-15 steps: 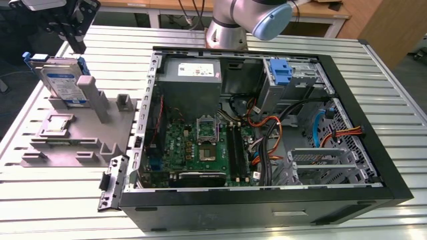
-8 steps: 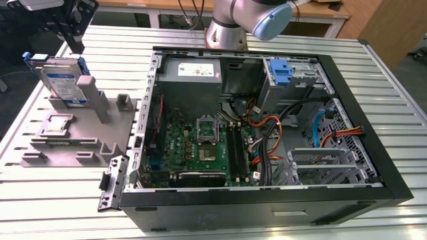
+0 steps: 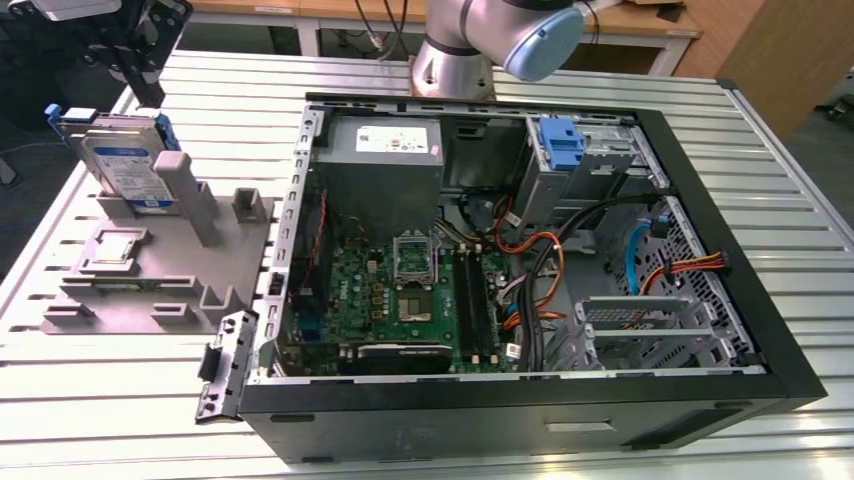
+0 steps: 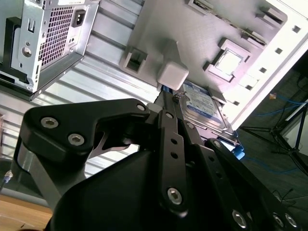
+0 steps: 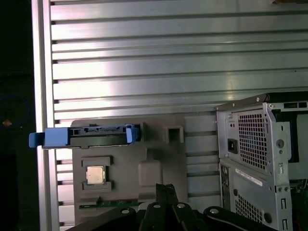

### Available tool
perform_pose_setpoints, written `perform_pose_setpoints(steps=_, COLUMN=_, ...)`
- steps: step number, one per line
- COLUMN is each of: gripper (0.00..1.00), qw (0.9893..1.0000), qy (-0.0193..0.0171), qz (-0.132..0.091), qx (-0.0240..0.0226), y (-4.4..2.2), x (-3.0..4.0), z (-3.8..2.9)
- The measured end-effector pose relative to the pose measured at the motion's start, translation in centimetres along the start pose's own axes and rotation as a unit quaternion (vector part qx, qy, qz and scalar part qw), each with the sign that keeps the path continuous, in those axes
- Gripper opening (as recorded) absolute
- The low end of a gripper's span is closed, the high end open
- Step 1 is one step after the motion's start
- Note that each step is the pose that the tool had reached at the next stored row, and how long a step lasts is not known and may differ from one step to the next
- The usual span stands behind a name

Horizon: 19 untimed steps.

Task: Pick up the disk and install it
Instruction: 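Reach for the disk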

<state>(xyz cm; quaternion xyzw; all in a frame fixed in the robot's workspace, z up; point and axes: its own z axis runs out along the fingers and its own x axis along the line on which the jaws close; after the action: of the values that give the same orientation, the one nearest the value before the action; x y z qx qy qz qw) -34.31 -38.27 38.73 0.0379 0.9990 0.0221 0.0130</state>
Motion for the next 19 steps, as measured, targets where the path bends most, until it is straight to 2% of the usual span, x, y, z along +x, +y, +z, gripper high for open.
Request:
perform_pose_setpoints(steps=12, gripper=0.10, qw=1.0000, qy=0.0000, qz=0.000, qx=0.0000, y=-0.05, x=0.72, z=0.00)
perform_pose_setpoints(steps=15, gripper=0.10, qw=1.0000, qy=0.0000, qz=0.000, qx=0.0000, y=-0.04, x=1.08, z=0.02)
perform_pose_setpoints(steps=19, gripper=0.10, qw=1.0000, qy=0.0000, qz=0.000, qx=0.0000, y=0.23, x=1.95, z=0.08)
